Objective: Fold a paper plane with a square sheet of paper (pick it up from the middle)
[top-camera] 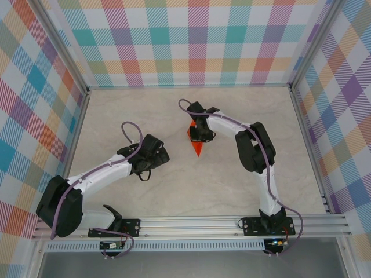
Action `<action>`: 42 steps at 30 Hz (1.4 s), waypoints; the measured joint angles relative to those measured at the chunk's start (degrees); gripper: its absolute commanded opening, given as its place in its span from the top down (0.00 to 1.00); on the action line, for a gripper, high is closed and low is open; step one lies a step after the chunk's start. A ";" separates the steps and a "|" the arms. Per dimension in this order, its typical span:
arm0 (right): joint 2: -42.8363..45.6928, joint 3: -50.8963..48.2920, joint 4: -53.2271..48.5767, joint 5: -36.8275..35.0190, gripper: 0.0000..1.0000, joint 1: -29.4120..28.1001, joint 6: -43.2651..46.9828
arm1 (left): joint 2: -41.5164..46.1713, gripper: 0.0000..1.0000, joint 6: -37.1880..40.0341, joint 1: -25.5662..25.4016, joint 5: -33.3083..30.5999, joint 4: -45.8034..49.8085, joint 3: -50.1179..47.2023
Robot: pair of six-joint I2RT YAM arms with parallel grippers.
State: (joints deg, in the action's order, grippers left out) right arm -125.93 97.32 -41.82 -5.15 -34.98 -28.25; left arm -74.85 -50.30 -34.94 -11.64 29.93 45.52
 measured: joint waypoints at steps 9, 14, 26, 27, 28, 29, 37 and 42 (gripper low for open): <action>-1.01 2.23 -2.73 0.20 0.76 0.00 -0.39 | 0.00 0.00 0.00 0.20 -0.02 0.04 0.00; -0.74 3.74 -3.93 0.20 0.65 0.00 -1.31 | 0.02 0.00 0.24 0.28 -0.04 0.35 0.07; 27.63 -6.03 -3.65 -9.60 0.01 0.31 -3.10 | 2.27 0.00 8.61 1.25 -9.55 5.75 8.24; 31.30 -8.20 -2.58 -11.61 0.00 0.50 -2.82 | 3.08 0.00 10.14 1.42 -11.15 5.66 8.68; 34.91 -10.73 -1.42 -13.94 0.00 0.85 -2.64 | 3.91 0.00 11.76 1.73 -12.74 5.22 8.81; 38.01 -13.29 -0.33 -16.09 0.00 1.33 -2.51 | 4.63 0.00 13.27 2.08 -14.16 4.74 8.81; 53.09 -35.50 9.03 -31.43 0.00 9.97 0.96 | 8.46 0.00 25.55 10.43 -25.53 -5.92 4.74; 56.17 -48.50 17.59 -36.37 0.00 15.98 4.26 | 8.57 0.00 29.44 17.07 -29.27 -14.53 -3.54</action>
State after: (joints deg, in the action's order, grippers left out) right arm -69.76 48.82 -24.23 -41.52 -19.00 -23.99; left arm -66.28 -20.86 -17.87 -40.91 15.40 41.98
